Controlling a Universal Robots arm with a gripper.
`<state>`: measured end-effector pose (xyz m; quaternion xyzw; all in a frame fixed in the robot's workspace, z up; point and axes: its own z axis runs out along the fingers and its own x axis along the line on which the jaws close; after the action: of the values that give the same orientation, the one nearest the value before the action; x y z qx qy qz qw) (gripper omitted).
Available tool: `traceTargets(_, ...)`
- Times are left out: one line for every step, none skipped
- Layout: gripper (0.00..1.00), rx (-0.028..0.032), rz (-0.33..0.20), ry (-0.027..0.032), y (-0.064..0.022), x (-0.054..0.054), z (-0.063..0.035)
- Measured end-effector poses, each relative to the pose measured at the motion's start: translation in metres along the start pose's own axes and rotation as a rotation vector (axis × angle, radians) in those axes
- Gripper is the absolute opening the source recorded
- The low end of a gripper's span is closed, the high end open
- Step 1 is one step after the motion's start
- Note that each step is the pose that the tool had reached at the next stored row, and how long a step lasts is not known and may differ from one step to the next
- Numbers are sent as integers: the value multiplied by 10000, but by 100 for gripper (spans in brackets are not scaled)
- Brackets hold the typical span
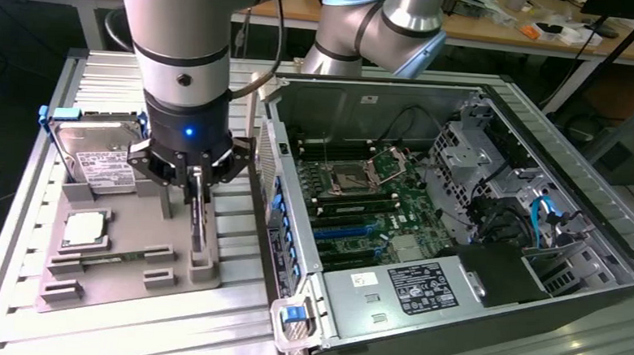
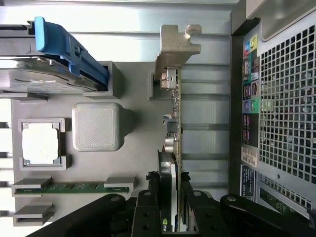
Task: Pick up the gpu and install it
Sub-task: 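Pick up the gpu and move the gpu toward the slot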
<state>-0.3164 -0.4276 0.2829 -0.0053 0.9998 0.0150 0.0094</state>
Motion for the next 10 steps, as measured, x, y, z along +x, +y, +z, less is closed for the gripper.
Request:
traceTargets(27,1,0,1,1,0,-22)
traceTargets(27,0,0,1,2,-1,-49)
traceTargets(27,0,-1,0,4,-2,-80)
traceTargets(27,0,0,0,6,-2,-120)
traceTargets(27,3,-1,2,9,-3,-168)
traceTargets(27,3,-1,1,12,-4,-214)
traceTargets(27,2,-1,0,15,-5,-260)
traceTargets(27,5,1,1,20,-5,-306)
traceTargets(27,6,1,-1,25,-6,-349)
traceTargets(27,9,0,1,31,-8,-399)
